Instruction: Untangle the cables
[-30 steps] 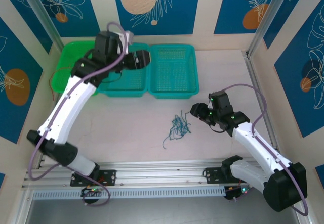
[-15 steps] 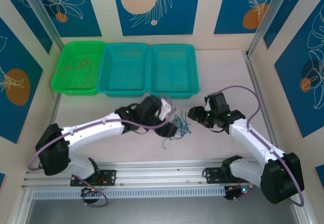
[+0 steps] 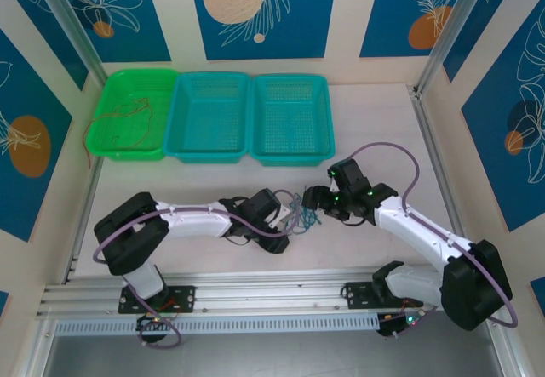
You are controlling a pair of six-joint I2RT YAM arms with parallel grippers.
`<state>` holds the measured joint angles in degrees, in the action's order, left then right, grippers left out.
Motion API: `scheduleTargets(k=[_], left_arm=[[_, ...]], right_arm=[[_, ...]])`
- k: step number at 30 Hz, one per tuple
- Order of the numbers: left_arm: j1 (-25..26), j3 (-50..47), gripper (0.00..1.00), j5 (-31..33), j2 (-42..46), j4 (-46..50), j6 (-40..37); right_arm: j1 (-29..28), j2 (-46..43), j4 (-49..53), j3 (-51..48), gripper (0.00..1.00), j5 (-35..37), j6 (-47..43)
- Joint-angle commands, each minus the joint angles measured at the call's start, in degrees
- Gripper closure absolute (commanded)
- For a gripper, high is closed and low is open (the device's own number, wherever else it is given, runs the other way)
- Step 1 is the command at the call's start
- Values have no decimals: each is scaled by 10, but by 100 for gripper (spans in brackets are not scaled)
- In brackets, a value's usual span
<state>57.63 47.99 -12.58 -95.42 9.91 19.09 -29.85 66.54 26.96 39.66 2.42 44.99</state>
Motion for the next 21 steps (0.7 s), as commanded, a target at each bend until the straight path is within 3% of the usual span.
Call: scheduleTargets(k=[1, 6, 11, 15, 19, 21], left_arm=[[6, 2, 55, 37, -30, -29, -22], [26, 18, 68, 104, -51, 11, -63], [31, 21, 78, 124, -67, -6, -57], [32, 21, 98, 161, -74, -14, -42], [22, 17, 100, 209, -55, 2, -10], [5, -2, 100, 228, -18, 6, 9]], right_arm=[[-17, 25, 16, 18, 28, 41, 12], [-35, 62, 4, 12, 29, 88, 33], [-46, 98, -24, 1, 36, 89, 43], [-45, 110, -57, -24, 54, 101, 68], [-19, 112, -70, -46, 90, 97, 80], [8, 100, -64, -61, 100, 98, 93]])
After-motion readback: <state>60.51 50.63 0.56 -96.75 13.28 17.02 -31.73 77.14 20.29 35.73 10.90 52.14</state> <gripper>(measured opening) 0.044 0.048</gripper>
